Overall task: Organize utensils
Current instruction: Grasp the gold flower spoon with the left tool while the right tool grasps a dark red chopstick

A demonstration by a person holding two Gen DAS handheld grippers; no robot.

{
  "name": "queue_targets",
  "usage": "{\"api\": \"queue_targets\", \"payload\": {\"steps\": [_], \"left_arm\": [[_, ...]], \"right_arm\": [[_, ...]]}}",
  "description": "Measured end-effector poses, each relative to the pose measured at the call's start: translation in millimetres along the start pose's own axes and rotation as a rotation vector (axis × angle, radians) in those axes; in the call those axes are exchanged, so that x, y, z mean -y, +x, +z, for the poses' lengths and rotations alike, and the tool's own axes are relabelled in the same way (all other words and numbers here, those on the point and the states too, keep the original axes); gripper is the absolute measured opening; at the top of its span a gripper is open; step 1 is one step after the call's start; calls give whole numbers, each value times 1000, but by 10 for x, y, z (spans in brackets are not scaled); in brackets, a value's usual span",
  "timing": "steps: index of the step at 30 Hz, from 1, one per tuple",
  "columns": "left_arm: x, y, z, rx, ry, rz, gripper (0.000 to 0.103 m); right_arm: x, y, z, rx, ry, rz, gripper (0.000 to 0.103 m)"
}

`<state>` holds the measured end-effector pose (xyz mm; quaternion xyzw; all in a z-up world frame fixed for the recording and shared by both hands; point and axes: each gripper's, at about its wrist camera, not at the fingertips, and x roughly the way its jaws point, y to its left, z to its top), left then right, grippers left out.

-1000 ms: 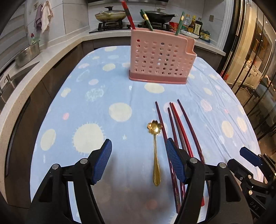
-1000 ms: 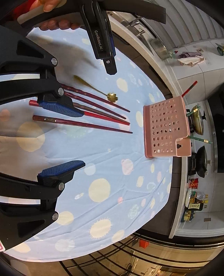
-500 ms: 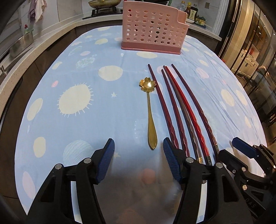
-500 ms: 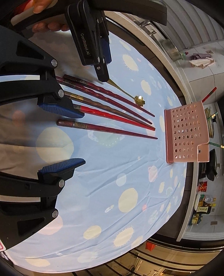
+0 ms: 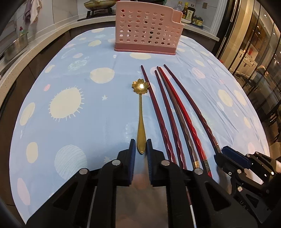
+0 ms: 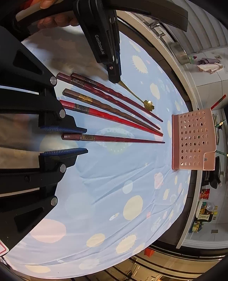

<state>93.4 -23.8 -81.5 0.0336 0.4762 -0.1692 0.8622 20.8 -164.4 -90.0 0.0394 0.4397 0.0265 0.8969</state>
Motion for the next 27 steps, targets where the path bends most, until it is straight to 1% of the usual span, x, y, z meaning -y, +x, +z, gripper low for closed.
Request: {"api": "queue_targets", "payload": {"steps": [2, 6, 11, 18, 22, 27], "left_arm": [[-12, -8, -1, -3, -6, -14, 10], [-41, -39, -5, -10, -22, -46, 10], [-50, -130, 2, 1, -28, -54, 10], [-77, -438, 92, 66, -35, -64, 10], [-89, -628, 216, 117, -35, -72, 10], [-98, -724, 392, 157, -24, -63, 10]], "right_arm": [[-4, -5, -6, 2, -8, -2, 7], [3, -33, -11, 2, -5, 2, 7], [36, -137, 13, 19, 5, 12, 7], [127, -459, 170, 100, 43, 36, 7], [168, -651, 311, 159, 55, 46, 7], [223, -820, 518, 219, 67, 64, 7]]}}
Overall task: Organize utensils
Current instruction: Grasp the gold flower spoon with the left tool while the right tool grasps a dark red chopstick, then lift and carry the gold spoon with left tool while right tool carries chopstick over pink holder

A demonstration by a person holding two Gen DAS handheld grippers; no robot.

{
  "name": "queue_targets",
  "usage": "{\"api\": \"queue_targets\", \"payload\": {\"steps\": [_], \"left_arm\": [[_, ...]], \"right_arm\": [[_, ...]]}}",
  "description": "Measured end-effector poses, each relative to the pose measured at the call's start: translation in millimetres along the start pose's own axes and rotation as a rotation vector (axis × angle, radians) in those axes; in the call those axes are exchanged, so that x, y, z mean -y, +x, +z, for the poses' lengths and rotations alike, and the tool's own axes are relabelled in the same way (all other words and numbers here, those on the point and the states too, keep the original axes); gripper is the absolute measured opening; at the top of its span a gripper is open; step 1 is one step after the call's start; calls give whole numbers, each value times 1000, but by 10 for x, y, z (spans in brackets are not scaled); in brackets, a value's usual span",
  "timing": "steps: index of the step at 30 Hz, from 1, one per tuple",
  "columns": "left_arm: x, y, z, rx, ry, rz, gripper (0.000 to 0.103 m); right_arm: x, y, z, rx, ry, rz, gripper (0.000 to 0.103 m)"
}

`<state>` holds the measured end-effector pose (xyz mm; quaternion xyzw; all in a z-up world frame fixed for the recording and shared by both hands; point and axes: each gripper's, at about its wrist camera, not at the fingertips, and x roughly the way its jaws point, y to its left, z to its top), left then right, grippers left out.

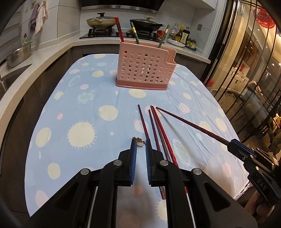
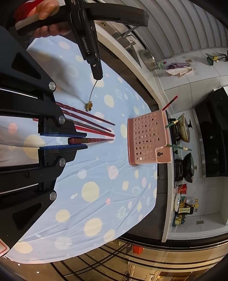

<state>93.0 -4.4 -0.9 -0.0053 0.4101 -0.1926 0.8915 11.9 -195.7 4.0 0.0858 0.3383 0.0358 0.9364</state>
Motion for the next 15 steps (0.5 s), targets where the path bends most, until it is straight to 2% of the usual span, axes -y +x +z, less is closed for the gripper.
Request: {"api": "queue_targets", "payload": {"steps": [1, 2, 3, 15], "left_arm": [[1, 5, 31, 5, 2, 3, 10], [3, 3, 63, 9, 4, 4, 1], [7, 5, 99, 12, 9, 5, 1], [28, 28, 314, 35, 39, 13, 0]], "right_arm": [[2, -15, 42, 10, 1, 1, 7], [0, -27, 76, 20, 1, 2, 7], [3, -43, 119, 30, 1, 3, 7], [47, -157, 457, 105, 8, 14, 7]]}}
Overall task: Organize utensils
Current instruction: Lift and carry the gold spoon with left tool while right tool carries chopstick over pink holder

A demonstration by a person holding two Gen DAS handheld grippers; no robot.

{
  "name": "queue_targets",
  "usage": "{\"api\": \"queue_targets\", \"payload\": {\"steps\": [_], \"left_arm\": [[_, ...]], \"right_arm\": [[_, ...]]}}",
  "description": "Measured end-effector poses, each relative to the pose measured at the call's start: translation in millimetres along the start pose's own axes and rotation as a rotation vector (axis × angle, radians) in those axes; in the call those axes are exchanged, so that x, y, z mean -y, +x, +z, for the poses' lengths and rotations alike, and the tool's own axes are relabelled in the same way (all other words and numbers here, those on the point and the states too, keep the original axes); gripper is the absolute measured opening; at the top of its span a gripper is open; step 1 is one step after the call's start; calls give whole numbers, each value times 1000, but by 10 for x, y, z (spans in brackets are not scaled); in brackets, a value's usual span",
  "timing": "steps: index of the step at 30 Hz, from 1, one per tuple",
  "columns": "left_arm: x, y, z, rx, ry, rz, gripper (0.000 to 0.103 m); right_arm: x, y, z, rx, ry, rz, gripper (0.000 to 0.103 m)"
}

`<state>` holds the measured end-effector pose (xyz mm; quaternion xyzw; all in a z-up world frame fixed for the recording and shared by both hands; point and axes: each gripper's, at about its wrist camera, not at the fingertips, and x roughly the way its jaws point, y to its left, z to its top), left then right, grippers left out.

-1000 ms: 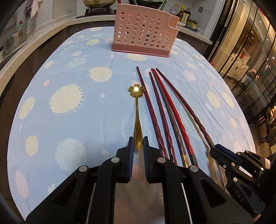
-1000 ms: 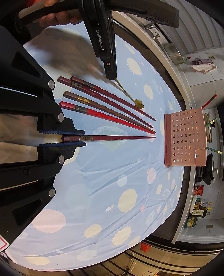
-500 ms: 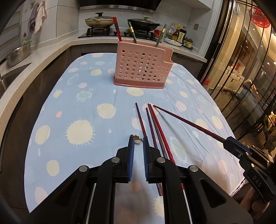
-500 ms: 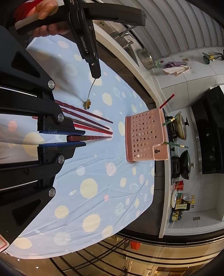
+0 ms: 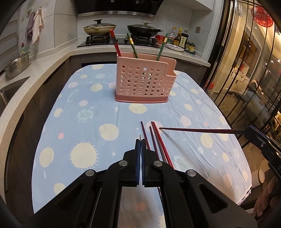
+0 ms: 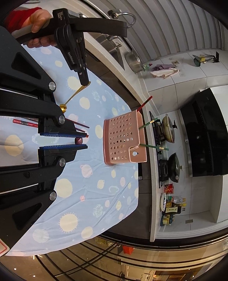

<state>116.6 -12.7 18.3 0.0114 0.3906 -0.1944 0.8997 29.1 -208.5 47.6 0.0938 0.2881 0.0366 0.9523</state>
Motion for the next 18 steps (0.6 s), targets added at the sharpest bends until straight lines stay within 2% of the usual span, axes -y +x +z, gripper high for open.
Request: {"api": "queue_targets", "payload": {"steps": [8, 18], "left_arm": [[76, -148, 361, 64, 43, 9, 0], [184, -356, 1224, 207, 101, 29, 1]], "right_arm": [[56, -82, 461, 94, -3, -9, 7], [55, -14, 1343, 220, -35, -9, 7]]}}
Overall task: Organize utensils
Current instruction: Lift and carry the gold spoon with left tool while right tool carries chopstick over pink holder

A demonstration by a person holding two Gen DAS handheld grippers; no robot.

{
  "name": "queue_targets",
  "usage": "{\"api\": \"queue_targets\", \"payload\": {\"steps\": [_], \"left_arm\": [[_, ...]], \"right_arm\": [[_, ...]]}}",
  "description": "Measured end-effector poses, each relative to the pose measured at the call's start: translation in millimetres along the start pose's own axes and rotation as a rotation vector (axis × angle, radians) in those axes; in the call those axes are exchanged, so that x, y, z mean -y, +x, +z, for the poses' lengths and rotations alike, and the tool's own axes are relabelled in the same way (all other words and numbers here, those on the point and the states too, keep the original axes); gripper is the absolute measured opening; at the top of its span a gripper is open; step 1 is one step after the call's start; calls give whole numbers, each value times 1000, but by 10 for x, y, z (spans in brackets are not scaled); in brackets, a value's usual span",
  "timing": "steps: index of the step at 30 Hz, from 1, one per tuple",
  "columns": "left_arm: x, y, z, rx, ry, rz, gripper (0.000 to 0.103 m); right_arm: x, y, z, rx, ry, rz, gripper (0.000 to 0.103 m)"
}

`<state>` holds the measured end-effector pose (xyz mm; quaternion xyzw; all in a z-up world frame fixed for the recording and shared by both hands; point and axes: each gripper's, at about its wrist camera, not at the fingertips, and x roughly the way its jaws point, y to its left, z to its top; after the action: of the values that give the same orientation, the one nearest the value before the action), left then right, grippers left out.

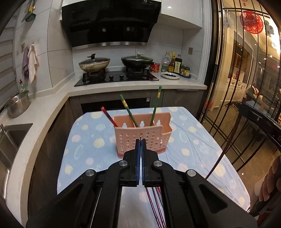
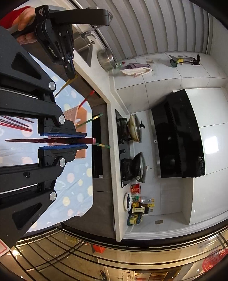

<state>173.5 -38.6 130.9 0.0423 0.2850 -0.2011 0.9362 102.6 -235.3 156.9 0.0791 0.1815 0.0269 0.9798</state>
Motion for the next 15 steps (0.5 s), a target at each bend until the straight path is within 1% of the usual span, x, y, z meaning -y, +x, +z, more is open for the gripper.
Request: {"api": "queue_targets", "payload": {"steps": [5, 9, 12, 15], "left_arm": [[-57, 111, 459, 54, 7, 25, 1], [-104, 235, 751, 78, 7, 41, 1], [-142, 380, 889, 79, 8, 56, 1], [-201, 556, 934, 58, -1, 66, 1]], "right_arm": [[1, 233, 462, 68, 12, 2, 7], [-23, 486, 813, 101, 24, 4, 7], [-65, 680, 995, 116, 23, 5, 7], [-98, 902, 1088, 113, 30, 11, 7]]}}
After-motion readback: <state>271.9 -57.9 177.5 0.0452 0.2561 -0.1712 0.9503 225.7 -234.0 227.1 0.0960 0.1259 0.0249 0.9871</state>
